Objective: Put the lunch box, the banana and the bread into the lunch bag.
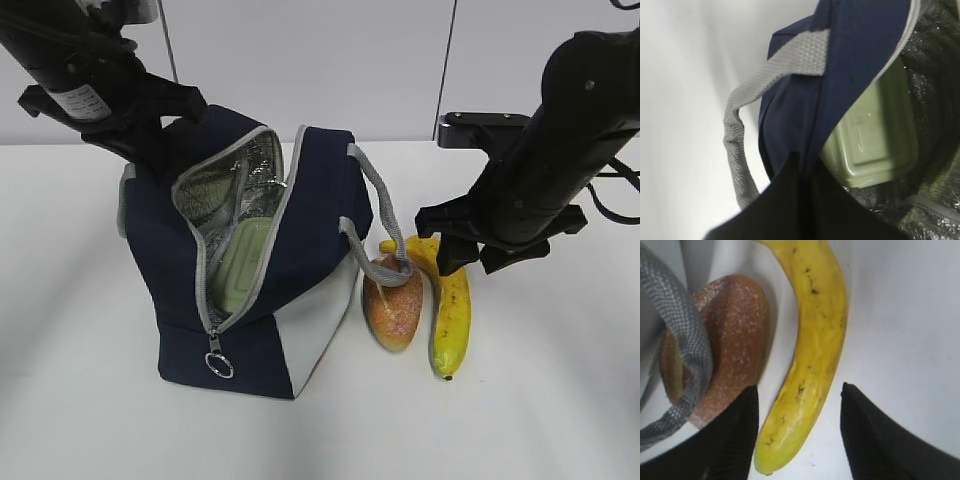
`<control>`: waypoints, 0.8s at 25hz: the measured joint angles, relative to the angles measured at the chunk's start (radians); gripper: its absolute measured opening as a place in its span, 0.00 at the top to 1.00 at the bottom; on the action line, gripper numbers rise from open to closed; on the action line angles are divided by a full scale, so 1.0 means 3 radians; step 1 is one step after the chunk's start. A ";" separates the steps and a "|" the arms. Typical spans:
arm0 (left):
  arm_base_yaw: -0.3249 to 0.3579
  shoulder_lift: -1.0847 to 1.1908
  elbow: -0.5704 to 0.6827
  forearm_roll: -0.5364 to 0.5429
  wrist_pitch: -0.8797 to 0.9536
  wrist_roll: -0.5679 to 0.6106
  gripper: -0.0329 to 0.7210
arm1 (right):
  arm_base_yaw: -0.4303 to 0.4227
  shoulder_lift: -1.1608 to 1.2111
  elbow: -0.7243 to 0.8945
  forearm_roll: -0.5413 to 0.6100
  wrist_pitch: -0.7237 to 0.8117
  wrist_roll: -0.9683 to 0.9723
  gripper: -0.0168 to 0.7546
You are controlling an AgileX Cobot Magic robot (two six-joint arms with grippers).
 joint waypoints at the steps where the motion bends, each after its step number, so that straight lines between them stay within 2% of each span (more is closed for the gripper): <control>1: 0.0000 0.0000 0.0000 0.0022 0.0004 -0.0012 0.96 | 0.0000 0.0018 0.0000 -0.0016 -0.0059 0.0014 0.47; 9: 0.0000 0.0000 0.0000 0.0035 0.0032 -0.0026 0.96 | 0.0000 0.0310 -0.0088 -0.0298 -0.0183 0.0176 0.45; 20: 0.0000 0.0000 0.0000 0.0036 0.0050 -0.0026 0.96 | 0.0000 0.0828 -0.0464 -0.0325 -0.0117 0.0232 0.43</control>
